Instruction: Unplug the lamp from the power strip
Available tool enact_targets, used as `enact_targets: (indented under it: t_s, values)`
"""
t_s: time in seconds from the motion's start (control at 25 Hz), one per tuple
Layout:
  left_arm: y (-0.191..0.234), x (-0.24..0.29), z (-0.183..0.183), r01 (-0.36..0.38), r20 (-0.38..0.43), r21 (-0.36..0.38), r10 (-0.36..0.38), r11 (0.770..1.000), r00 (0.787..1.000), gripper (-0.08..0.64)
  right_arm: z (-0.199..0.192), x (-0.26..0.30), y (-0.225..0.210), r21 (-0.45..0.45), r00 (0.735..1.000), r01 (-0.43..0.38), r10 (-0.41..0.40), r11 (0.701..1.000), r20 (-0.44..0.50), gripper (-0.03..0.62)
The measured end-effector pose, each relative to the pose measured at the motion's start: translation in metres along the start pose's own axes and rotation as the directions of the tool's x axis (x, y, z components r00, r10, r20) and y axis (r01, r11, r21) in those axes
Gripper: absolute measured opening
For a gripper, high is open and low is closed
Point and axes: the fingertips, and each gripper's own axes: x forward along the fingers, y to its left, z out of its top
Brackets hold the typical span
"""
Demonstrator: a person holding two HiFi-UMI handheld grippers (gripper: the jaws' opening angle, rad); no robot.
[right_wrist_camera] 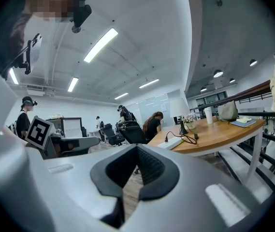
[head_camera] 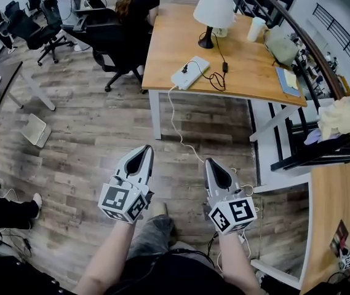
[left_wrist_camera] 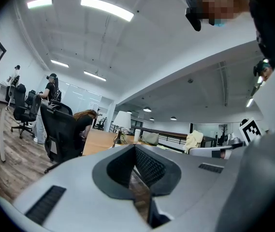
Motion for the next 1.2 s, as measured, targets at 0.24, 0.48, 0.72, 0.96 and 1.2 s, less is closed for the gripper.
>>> enact_targets:
  t_s: [0.24, 0.48, 0.72, 0.96, 1.2]
  values:
    - [0.024, 0.036, 0.012, 0.019, 0.006, 0.028, -0.019, 0.999, 1.0, -0.005, 0.01, 0.039, -0.016, -0.019, 1.0, 0.011, -0.011, 1.0, 0.001, 0.008]
    - [0.052, 0.064, 0.016, 0.032, 0.012, 0.028, -0.033, 0.999, 0.999, -0.005, 0.012, 0.079, -0.023, -0.028, 1.0, 0.01, -0.01, 1.0, -0.001, 0.008]
    - [0.069, 0.085, 0.021, 0.041, 0.019, 0.019, -0.042, 0.999, 0.999, -0.005, 0.019, 0.104, -0.026, -0.036, 1.0, 0.009, -0.009, 0.999, 0.008, 0.008]
    - [0.071, 0.101, 0.017, 0.058, 0.009, 0.002, -0.058, 0.998, 0.998, -0.005, 0.017, 0.114, -0.035, -0.03, 1.0, 0.017, -0.017, 0.999, -0.004, 0.008]
    - [0.081, 0.115, 0.013, 0.044, -0.003, 0.0, -0.044, 0.999, 0.999, -0.005, 0.009, 0.137, -0.045, -0.008, 1.0, -0.007, 0.007, 1.0, -0.018, 0.008]
